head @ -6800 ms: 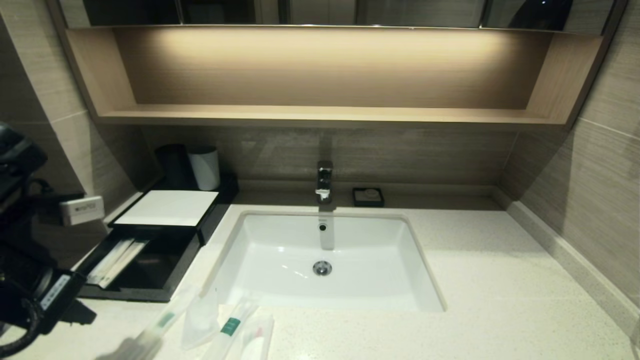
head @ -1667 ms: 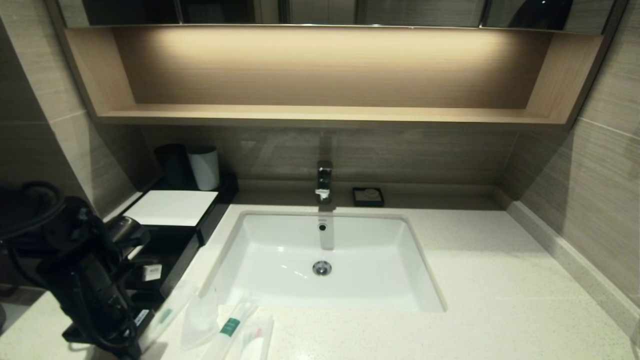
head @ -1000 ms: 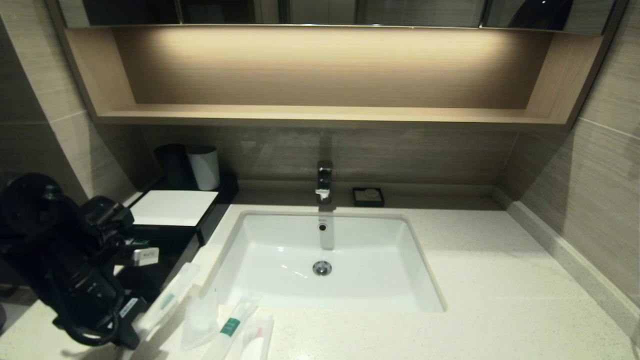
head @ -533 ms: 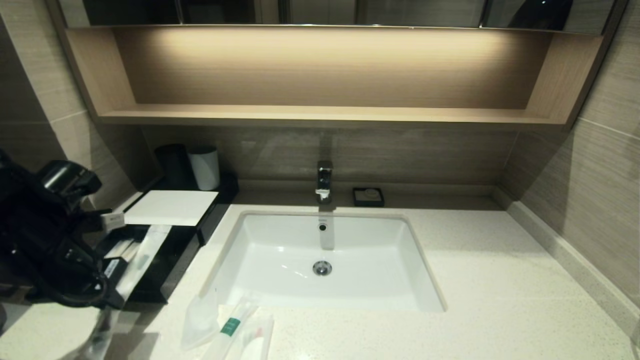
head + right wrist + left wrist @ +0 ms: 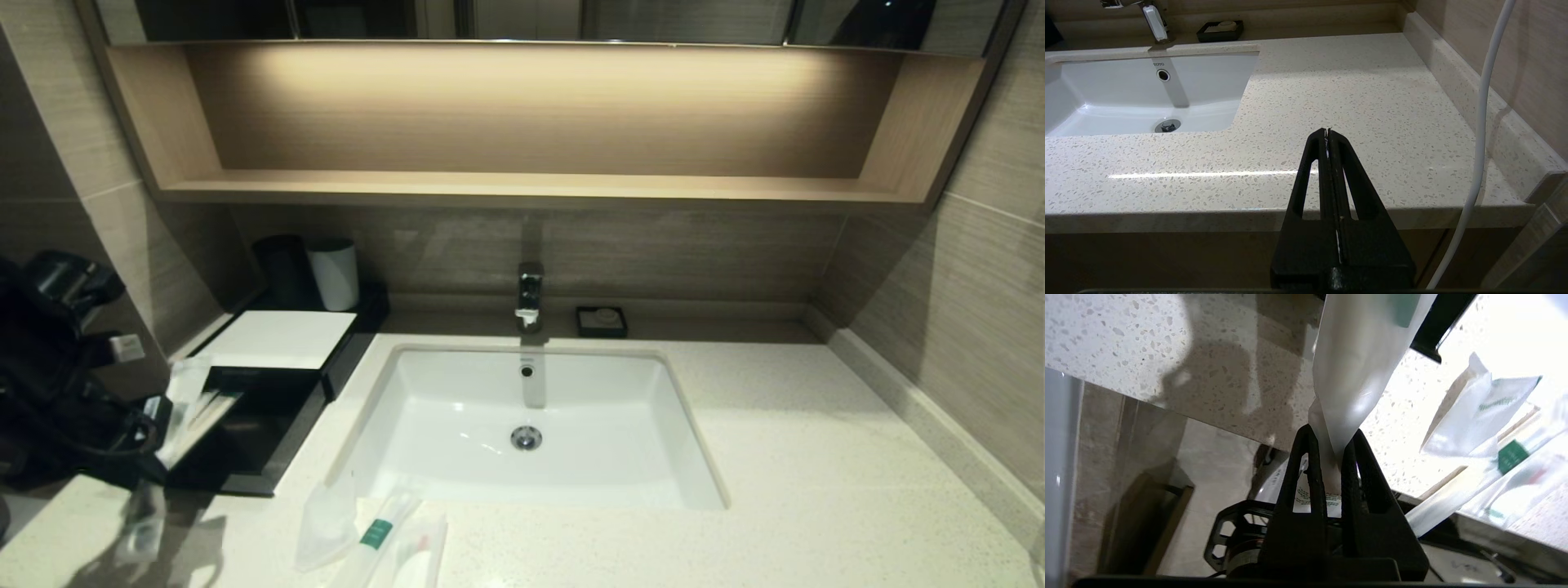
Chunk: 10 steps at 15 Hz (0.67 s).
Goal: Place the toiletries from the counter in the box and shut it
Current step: Place the bathroom toiletry into the drawer
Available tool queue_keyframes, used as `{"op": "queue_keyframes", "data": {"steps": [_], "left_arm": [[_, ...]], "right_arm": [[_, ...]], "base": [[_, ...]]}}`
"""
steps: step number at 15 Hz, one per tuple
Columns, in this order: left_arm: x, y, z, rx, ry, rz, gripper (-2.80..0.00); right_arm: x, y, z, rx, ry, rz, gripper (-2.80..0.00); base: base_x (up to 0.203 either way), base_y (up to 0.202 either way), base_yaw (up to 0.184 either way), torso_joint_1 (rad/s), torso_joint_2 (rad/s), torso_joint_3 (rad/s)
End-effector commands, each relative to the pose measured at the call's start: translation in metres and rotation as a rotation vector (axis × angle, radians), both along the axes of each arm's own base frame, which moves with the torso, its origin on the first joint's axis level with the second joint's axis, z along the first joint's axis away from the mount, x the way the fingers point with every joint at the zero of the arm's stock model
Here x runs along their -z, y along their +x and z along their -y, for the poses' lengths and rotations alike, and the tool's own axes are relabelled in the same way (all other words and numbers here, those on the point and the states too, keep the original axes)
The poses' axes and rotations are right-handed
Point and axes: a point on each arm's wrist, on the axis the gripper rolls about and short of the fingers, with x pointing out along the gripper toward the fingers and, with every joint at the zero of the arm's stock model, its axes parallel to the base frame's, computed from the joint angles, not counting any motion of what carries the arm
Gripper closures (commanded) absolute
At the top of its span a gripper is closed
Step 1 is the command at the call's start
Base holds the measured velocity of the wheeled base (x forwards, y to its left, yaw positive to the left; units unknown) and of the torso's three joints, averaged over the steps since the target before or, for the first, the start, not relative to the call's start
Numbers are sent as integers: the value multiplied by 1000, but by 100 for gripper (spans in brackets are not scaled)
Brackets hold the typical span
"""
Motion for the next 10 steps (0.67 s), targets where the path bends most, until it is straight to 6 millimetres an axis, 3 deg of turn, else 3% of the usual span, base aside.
{"op": "queue_keyframes", "data": {"steps": [1,7,10], "left_arm": [[6,5,-3,-68,-4,-31,0],[16,-8,-13,-104,-8,-197,0],[18,-5,-27,-122,-11,-209,0]], "right_arm": [[0,0,0,-1,1,-1,0],[0,0,0,-1,1,-1,0],[0,0,0,0,1,-1,0]], "base": [[0,0,0,0,0,0],[0,0,0,0,0,0],[0,0,0,0,0,0]]}}
